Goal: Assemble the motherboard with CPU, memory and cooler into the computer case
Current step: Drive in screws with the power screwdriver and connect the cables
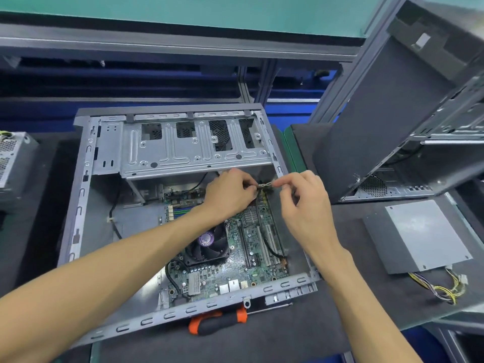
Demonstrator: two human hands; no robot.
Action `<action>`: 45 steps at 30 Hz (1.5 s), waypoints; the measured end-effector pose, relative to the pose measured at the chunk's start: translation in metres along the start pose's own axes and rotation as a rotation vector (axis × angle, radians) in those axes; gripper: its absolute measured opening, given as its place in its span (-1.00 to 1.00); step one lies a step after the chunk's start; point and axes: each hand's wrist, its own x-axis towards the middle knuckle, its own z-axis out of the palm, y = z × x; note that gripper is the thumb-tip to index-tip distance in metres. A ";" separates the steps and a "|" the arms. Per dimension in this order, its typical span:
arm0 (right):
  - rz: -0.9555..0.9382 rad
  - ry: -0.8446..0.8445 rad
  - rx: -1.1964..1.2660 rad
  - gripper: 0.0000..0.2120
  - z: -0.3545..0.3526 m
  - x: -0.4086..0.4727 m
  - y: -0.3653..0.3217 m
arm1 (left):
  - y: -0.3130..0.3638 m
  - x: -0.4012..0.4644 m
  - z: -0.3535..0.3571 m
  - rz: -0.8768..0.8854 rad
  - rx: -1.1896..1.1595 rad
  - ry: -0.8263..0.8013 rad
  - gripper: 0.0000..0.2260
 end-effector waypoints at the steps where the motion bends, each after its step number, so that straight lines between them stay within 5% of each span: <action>1: 0.002 -0.004 -0.001 -0.80 0.000 0.000 -0.001 | -0.002 -0.001 0.003 -0.043 -0.027 -0.004 -0.87; 12: 0.023 -0.044 -0.019 -0.83 0.000 -0.001 -0.001 | -0.019 0.003 0.011 -0.112 -0.201 0.048 -0.91; 17: 0.031 -0.052 -0.006 -0.83 0.002 0.000 0.000 | -0.012 0.020 0.005 -0.334 -0.393 -0.017 -0.54; 21: 0.032 -0.057 -0.010 -0.84 0.003 0.001 0.001 | 0.003 0.030 0.003 -0.270 -0.224 -0.186 -0.65; 31: 0.032 -0.055 0.000 -0.84 0.002 0.002 0.002 | 0.005 0.038 0.009 -0.283 -0.057 -0.204 -0.56; 36: 0.028 -0.055 -0.005 -0.85 0.003 0.001 0.001 | -0.010 0.026 0.001 -0.163 -0.080 -0.191 -0.32; 42: 0.023 -0.048 0.006 -0.85 0.001 0.000 0.002 | -0.023 -0.002 -0.019 0.067 0.055 -0.277 -0.62; 45: 0.020 -0.048 0.007 -0.85 0.002 0.000 0.002 | -0.023 -0.029 -0.019 0.199 0.136 -0.103 -0.58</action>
